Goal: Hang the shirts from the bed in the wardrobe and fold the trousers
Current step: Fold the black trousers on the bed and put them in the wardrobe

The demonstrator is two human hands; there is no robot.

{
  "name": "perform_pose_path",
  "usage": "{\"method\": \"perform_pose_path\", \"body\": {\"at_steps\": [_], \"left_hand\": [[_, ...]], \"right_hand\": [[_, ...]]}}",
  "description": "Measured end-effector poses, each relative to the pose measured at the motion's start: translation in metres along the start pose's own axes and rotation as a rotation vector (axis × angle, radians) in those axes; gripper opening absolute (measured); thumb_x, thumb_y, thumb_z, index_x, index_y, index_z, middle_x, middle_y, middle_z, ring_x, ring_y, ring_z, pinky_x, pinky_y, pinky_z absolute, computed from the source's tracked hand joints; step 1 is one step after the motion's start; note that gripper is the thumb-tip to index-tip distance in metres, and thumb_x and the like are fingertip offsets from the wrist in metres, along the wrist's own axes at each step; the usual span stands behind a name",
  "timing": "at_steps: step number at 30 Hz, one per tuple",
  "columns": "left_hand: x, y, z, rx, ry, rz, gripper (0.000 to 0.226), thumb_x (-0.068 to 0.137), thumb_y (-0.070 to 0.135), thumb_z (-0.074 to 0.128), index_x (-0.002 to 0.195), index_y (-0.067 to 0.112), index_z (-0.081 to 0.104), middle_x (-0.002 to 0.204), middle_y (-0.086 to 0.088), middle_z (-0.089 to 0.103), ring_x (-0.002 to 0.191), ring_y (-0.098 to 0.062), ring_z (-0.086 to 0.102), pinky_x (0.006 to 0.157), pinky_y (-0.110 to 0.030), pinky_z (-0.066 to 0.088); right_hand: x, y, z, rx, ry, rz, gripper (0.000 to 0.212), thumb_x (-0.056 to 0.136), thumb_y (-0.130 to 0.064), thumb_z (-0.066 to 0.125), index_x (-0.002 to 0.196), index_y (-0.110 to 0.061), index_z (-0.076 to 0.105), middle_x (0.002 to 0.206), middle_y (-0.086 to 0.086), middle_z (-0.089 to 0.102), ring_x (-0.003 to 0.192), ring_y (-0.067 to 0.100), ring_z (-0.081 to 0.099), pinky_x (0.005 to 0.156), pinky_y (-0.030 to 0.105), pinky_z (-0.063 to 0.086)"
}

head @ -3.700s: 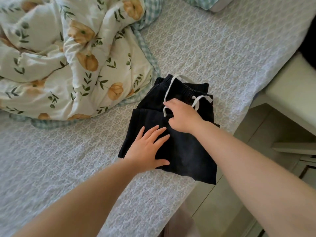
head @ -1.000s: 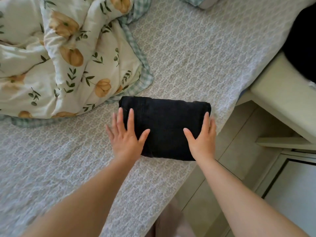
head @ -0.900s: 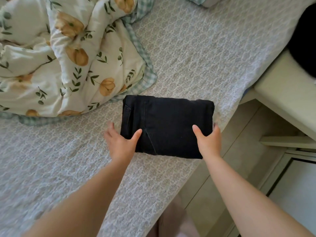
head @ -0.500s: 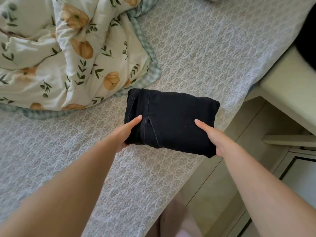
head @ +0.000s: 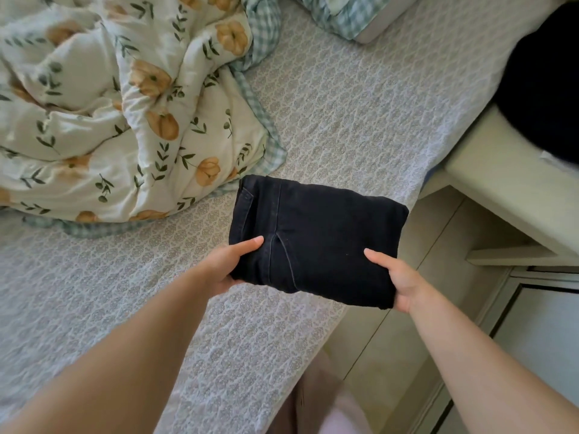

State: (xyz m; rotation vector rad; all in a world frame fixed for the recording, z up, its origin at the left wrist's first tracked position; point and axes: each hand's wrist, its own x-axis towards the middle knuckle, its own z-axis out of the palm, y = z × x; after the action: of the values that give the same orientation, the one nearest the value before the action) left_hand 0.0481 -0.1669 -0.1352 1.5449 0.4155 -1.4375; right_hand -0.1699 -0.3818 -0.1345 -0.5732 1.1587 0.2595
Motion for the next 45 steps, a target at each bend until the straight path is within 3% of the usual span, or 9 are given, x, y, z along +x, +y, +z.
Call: {"method": "perform_pose_path", "body": {"at_steps": [6, 8, 13, 18, 22, 34, 39, 43, 45], "left_hand": [[-0.069, 0.043, 0.025, 0.156, -0.038, 0.112, 0.063, 0.051, 0.039, 0.083, 0.104, 0.016, 0.058, 0.094, -0.001, 0.074, 0.087, -0.018, 0.071, 0.069, -0.033, 0.058], [-0.096, 0.052, 0.035, 0.231, -0.048, 0.145, 0.066, 0.046, 0.044, 0.084, 0.101, 0.019, 0.059, 0.096, -0.001, 0.074, 0.090, -0.019, 0.071, 0.075, -0.034, 0.057], [-0.165, 0.063, 0.062, 0.328, -0.153, 0.225, 0.056, 0.051, 0.039, 0.083, 0.098, 0.022, 0.058, 0.084, 0.005, 0.075, 0.081, -0.012, 0.071, 0.063, -0.025, 0.056], [-0.223, 0.061, 0.106, 0.512, -0.288, 0.295, 0.063, 0.045, 0.040, 0.085, 0.098, 0.017, 0.060, 0.086, 0.002, 0.075, 0.081, -0.014, 0.072, 0.061, -0.024, 0.056], [-0.264, 0.038, 0.132, 0.656, -0.391, 0.304, 0.062, 0.049, 0.041, 0.085, 0.100, 0.015, 0.059, 0.087, 0.002, 0.075, 0.082, -0.015, 0.072, 0.060, -0.024, 0.056], [-0.352, -0.068, 0.175, 1.017, -0.616, 0.246, 0.059, 0.060, 0.031, 0.083, 0.110, 0.010, 0.059, 0.107, -0.009, 0.071, 0.103, -0.027, 0.065, 0.083, -0.038, 0.055], [-0.385, -0.128, 0.180, 1.084, -0.693, 0.217, 0.060, 0.065, 0.026, 0.081, 0.117, 0.009, 0.055, 0.117, -0.012, 0.066, 0.108, -0.030, 0.062, 0.092, -0.043, 0.052], [-0.410, -0.181, 0.177, 1.136, -0.770, 0.167, 0.054, 0.066, 0.025, 0.079, 0.113, 0.011, 0.057, 0.109, -0.008, 0.071, 0.103, -0.027, 0.066, 0.083, -0.038, 0.055], [-0.420, -0.205, 0.177, 1.159, -0.793, 0.162, 0.054, 0.066, 0.026, 0.080, 0.113, 0.013, 0.057, 0.108, -0.007, 0.071, 0.102, -0.026, 0.066, 0.081, -0.037, 0.056]], "right_hand": [[-0.081, -0.019, 0.007, 0.048, 0.000, -0.111, 0.049, 0.067, -0.028, 0.072, 0.112, -0.012, 0.062, 0.101, 0.012, 0.072, 0.089, 0.031, 0.070, 0.062, 0.039, 0.057], [-0.114, -0.015, 0.007, 0.047, 0.014, -0.156, 0.051, 0.066, -0.029, 0.073, 0.113, -0.013, 0.061, 0.101, 0.012, 0.072, 0.090, 0.032, 0.070, 0.065, 0.040, 0.058], [-0.202, 0.015, 0.002, 0.097, 0.069, -0.298, 0.056, 0.064, -0.035, 0.077, 0.114, -0.015, 0.062, 0.102, 0.011, 0.072, 0.091, 0.033, 0.069, 0.070, 0.043, 0.057], [-0.285, 0.070, -0.008, 0.227, 0.161, -0.464, 0.059, 0.063, -0.037, 0.078, 0.115, -0.015, 0.061, 0.102, 0.011, 0.072, 0.091, 0.034, 0.069, 0.070, 0.042, 0.057], [-0.340, 0.134, -0.016, 0.363, 0.220, -0.580, 0.057, 0.061, -0.037, 0.080, 0.112, -0.017, 0.062, 0.099, 0.009, 0.073, 0.087, 0.031, 0.070, 0.065, 0.039, 0.057], [-0.436, 0.327, -0.019, 0.595, 0.280, -0.772, 0.048, 0.072, -0.033, 0.072, 0.115, -0.015, 0.061, 0.106, 0.009, 0.071, 0.094, 0.029, 0.069, 0.071, 0.036, 0.058], [-0.465, 0.402, -0.032, 0.617, 0.338, -0.811, 0.057, 0.072, -0.031, 0.074, 0.124, -0.016, 0.057, 0.115, 0.009, 0.067, 0.107, 0.032, 0.063, 0.093, 0.047, 0.050], [-0.489, 0.463, -0.035, 0.689, 0.341, -0.804, 0.045, 0.072, -0.027, 0.074, 0.114, -0.016, 0.063, 0.107, 0.009, 0.071, 0.094, 0.027, 0.069, 0.067, 0.036, 0.058], [-0.500, 0.490, -0.037, 0.693, 0.379, -0.812, 0.047, 0.071, -0.029, 0.074, 0.115, -0.015, 0.062, 0.107, 0.009, 0.071, 0.095, 0.027, 0.069, 0.068, 0.035, 0.057]]}}
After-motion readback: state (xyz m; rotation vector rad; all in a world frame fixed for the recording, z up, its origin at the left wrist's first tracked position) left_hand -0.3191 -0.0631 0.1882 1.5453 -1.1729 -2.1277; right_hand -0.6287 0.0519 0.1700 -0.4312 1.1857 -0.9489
